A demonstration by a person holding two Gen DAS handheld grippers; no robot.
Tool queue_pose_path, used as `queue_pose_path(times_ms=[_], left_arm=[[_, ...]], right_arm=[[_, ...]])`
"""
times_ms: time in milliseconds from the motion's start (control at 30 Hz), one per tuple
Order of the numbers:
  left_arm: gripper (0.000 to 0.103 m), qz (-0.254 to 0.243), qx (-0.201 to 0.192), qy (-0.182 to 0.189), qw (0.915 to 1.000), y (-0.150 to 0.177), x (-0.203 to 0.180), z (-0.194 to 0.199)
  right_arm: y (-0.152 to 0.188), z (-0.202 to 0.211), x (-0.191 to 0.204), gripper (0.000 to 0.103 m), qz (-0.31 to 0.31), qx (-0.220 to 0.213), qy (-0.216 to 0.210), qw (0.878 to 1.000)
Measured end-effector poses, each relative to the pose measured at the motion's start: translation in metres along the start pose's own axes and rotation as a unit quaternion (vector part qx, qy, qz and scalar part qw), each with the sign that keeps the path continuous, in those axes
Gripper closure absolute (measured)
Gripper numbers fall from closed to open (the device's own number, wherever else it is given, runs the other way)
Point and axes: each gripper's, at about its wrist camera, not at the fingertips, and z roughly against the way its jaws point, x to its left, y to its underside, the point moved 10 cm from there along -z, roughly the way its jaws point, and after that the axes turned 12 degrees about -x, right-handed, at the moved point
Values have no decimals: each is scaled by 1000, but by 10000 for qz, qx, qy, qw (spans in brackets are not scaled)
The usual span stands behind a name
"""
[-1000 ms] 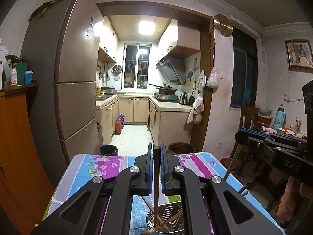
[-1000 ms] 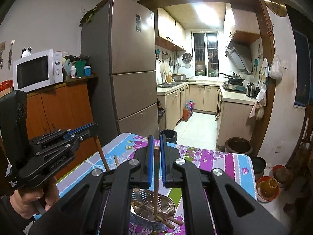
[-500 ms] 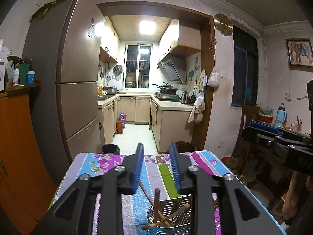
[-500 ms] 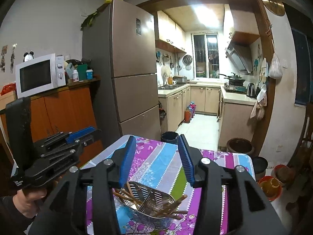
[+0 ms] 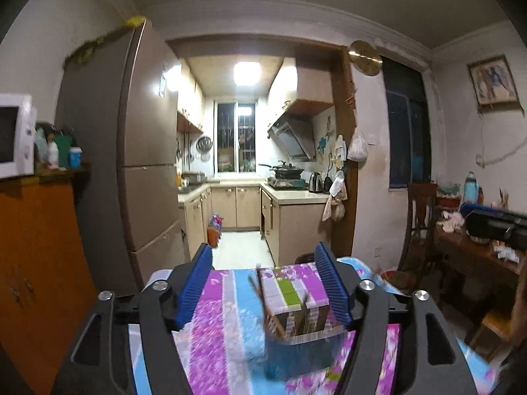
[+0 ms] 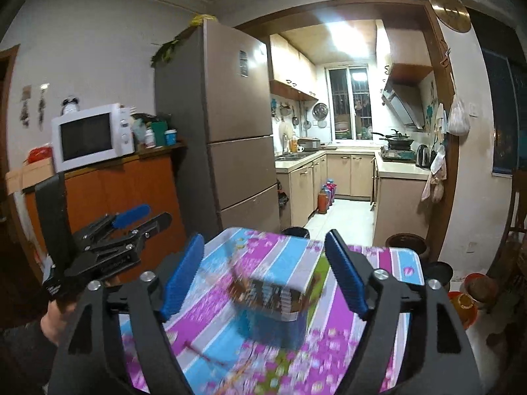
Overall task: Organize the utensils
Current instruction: 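Move both open tools back toward the last chopsticks, then close the right tool on a chopstick while the left tool closes on another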
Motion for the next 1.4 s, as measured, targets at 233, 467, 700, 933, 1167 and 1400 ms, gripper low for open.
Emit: queue_pose_path(times_ms=[233, 467, 700, 933, 1167, 1400], left_arm=[[26, -122, 450, 282, 9985, 93, -19, 113], [26, 3, 1148, 423, 9925, 191, -43, 166], [26, -168, 1369, 718, 9878, 246, -80, 191], [29, -175, 1401, 656, 9878, 261, -87, 190], [40, -186, 1491, 701, 9862, 274, -95, 187], [58, -110, 1542, 699, 9855, 281, -101, 185]], right_arm=[[99, 101, 21, 25, -339, 215, 66, 9992], [234, 152, 31, 50, -701, 528, 951, 9916], [304, 155, 58, 77, -538, 585, 1373, 9873], [326, 144, 45, 87, -187, 565, 1772, 9824], [329, 140, 46, 90, -26, 564, 1941, 9794], [331, 138, 47, 93, 43, 537, 2033, 9776]])
